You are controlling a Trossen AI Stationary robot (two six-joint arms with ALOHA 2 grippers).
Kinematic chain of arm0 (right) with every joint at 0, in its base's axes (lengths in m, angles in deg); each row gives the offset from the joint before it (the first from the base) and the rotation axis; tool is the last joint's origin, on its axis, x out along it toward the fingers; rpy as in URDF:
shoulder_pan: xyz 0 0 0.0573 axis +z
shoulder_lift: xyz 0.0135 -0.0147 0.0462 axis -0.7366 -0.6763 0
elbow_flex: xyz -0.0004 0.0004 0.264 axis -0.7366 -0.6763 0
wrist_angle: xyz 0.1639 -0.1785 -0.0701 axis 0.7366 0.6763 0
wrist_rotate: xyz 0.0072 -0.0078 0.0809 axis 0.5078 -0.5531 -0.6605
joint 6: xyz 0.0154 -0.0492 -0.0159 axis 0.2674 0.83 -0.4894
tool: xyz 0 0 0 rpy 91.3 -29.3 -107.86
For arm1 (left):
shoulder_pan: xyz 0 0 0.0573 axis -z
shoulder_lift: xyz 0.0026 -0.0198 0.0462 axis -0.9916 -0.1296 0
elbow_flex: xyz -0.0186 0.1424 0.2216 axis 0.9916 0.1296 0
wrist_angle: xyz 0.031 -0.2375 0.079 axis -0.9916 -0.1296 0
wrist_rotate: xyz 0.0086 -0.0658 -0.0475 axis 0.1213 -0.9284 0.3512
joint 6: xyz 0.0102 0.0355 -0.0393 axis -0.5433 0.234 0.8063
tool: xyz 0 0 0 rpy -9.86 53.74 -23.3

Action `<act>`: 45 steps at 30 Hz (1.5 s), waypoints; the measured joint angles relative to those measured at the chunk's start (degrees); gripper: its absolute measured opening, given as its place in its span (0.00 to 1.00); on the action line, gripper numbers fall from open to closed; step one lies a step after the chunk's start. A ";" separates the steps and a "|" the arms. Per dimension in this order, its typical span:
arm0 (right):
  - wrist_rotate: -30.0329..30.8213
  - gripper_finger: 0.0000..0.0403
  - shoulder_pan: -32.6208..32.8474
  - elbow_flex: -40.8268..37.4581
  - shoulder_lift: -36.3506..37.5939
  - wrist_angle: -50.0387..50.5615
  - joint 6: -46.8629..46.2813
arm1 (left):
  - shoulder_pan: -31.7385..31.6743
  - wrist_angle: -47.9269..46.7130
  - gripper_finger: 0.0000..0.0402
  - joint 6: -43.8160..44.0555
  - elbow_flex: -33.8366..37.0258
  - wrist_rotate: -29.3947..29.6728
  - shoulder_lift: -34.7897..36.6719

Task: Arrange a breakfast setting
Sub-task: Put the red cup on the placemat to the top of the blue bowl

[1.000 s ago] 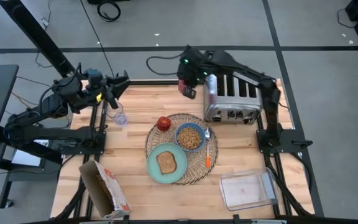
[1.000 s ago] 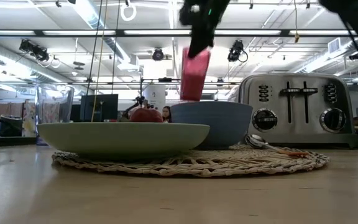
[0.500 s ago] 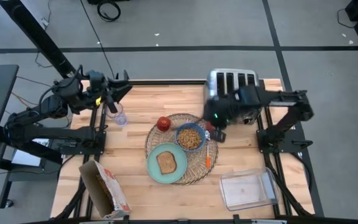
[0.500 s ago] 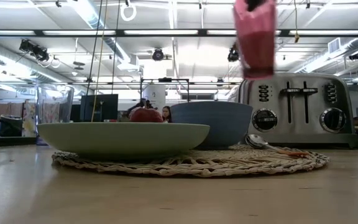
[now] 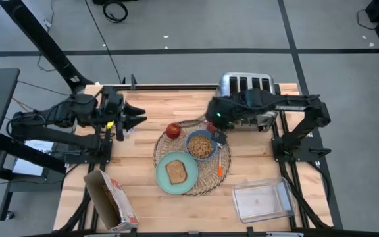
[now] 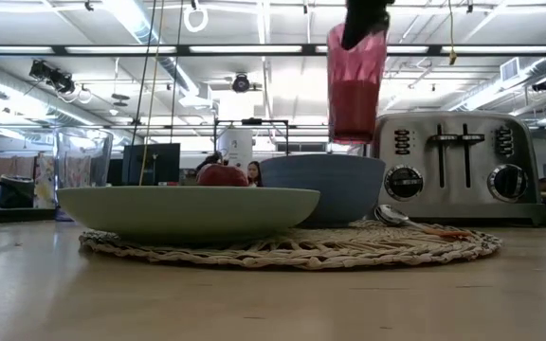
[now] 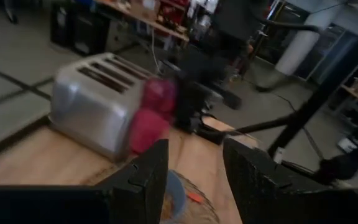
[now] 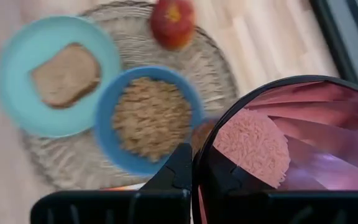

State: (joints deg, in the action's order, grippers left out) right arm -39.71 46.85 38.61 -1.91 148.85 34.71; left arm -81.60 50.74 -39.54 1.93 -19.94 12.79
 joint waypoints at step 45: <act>-2.56 0.12 -8.01 -0.47 -15.97 -8.06 -1.15 | 3.78 -1.11 0.40 3.71 0.00 -0.87 2.08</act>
State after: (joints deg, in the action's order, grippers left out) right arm -42.27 38.84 38.15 -17.88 140.79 33.56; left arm -77.82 49.64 -35.83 1.93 -20.81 14.86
